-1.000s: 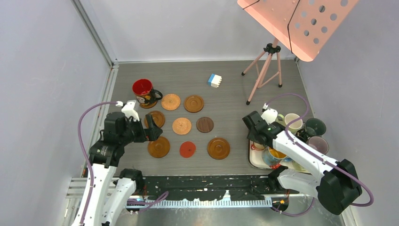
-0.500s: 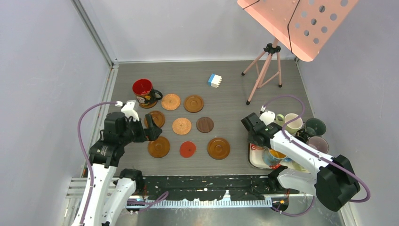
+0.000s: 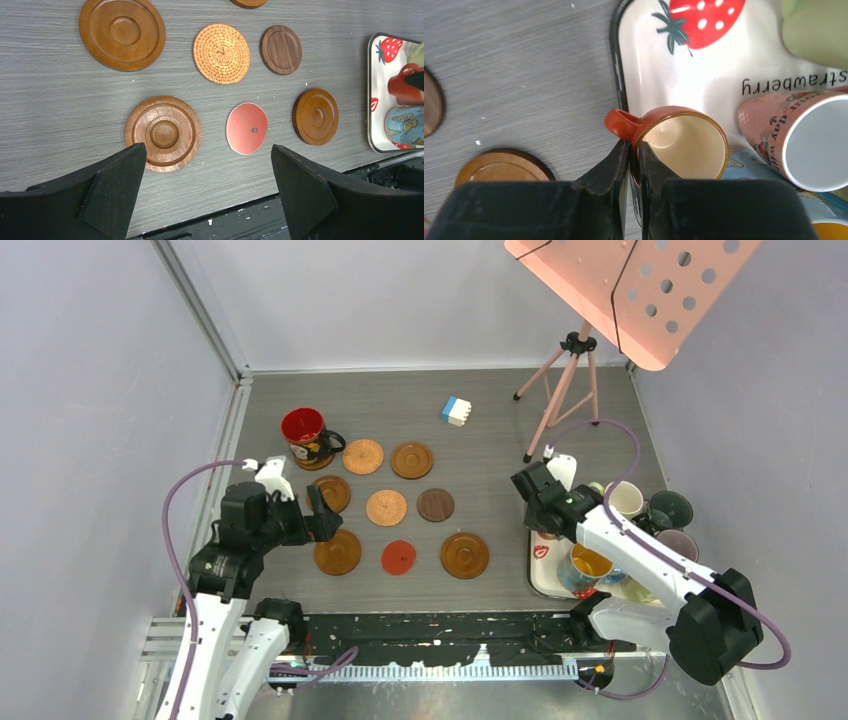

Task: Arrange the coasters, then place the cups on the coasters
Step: Pick up the cup from the tray, then place the cup on the coaster.

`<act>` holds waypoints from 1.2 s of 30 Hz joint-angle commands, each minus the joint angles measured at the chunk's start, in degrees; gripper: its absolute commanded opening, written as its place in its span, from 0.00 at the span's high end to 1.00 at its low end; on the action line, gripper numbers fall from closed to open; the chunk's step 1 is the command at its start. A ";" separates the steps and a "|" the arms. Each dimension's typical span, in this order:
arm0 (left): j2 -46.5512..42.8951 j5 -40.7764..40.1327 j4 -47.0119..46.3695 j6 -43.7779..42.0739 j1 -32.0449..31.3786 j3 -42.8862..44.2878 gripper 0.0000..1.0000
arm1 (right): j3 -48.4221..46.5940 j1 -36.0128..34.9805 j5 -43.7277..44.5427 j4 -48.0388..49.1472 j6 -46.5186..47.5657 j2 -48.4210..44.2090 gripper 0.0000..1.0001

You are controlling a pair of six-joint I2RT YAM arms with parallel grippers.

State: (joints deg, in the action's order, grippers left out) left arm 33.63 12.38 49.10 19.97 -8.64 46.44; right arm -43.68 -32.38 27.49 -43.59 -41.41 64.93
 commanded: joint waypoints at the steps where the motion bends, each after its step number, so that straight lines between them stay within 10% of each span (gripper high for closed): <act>1: 0.09 -1.04 -0.67 0.77 -0.23 -0.38 0.00 | -7.01 0.12 -0.79 -0.26 5.79 -0.81 0.95; 36: -6.54 -4.28 -1.44 1.04 -0.23 -1.17 0.00 | -41.34 -20.73 -20.25 10.93 42.55 37.97 0.95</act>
State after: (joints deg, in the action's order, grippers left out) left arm 28.14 9.96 49.10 20.80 -8.67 45.17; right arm -80.58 -53.25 8.71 -34.37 -1.76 101.16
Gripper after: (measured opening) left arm 0.994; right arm 0.162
